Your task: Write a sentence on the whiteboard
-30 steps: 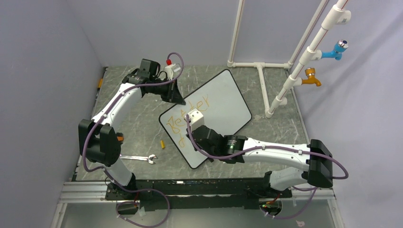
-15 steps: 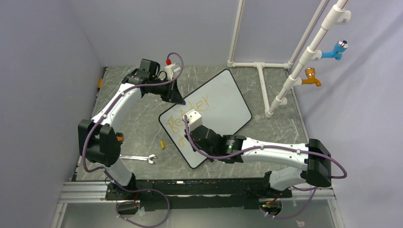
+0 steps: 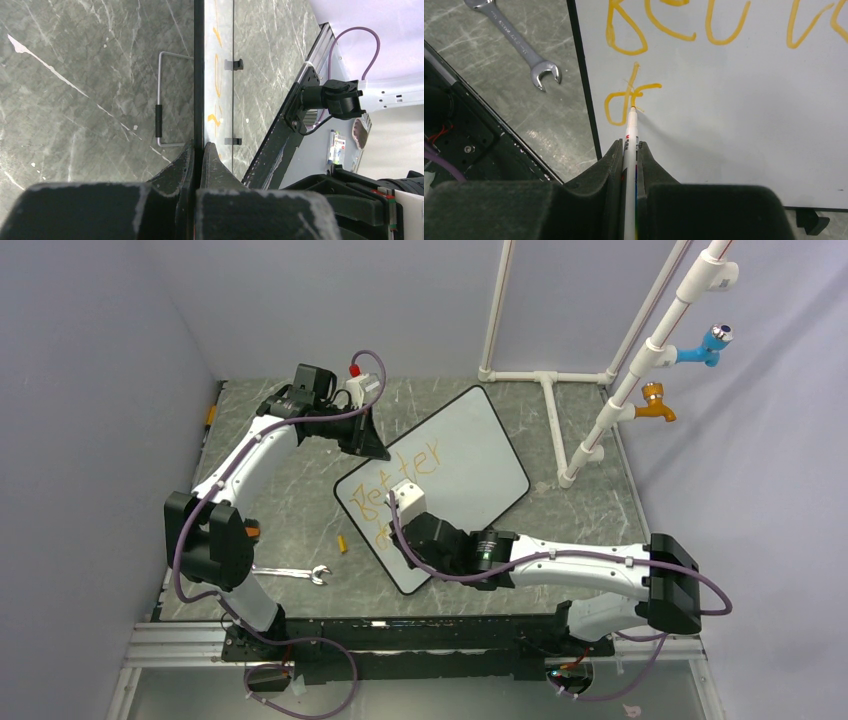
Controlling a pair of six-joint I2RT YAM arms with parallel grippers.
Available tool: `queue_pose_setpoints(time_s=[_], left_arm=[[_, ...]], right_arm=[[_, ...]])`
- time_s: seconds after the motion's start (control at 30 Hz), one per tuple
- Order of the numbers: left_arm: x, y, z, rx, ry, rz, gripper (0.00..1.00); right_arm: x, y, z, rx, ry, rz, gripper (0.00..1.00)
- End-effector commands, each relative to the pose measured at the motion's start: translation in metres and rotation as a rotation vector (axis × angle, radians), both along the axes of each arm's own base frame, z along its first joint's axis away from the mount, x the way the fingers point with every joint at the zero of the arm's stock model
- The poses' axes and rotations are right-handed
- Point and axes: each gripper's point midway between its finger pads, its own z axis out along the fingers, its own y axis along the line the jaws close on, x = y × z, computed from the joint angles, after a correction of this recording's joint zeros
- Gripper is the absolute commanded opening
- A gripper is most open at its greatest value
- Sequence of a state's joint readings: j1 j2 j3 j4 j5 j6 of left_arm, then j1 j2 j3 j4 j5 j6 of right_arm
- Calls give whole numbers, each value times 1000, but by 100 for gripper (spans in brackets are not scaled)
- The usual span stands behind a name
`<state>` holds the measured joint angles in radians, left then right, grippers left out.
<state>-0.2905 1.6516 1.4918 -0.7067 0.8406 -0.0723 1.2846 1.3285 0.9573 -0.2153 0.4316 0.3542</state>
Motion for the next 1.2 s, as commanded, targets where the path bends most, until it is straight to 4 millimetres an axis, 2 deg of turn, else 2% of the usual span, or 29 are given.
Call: queue_pose_setpoints(time_s=[0.0,0.23,0.4,0.77,1.0,1.17], left_arm=[[13,1,27,-16,-170,6,0],[12,1,27,-19,-169,5,0],[11,1,27,-20,-170,4,0],[11,1,28,-20,-171,3,0],[11,1,28,-22,-171,3,0],[10,2,29,-20,-175,4,0]], right_arm=[[-4,-7,-2,14,19,-14,0],[5,-16,3,-3,-12,-68,0],[13,-11,17,-5,-46,-89,0],[25,2,33,-21,-97,-94,0],[26,2,34,-22,-100,-98,0],[21,-1,27,-28,-81,-85,0]])
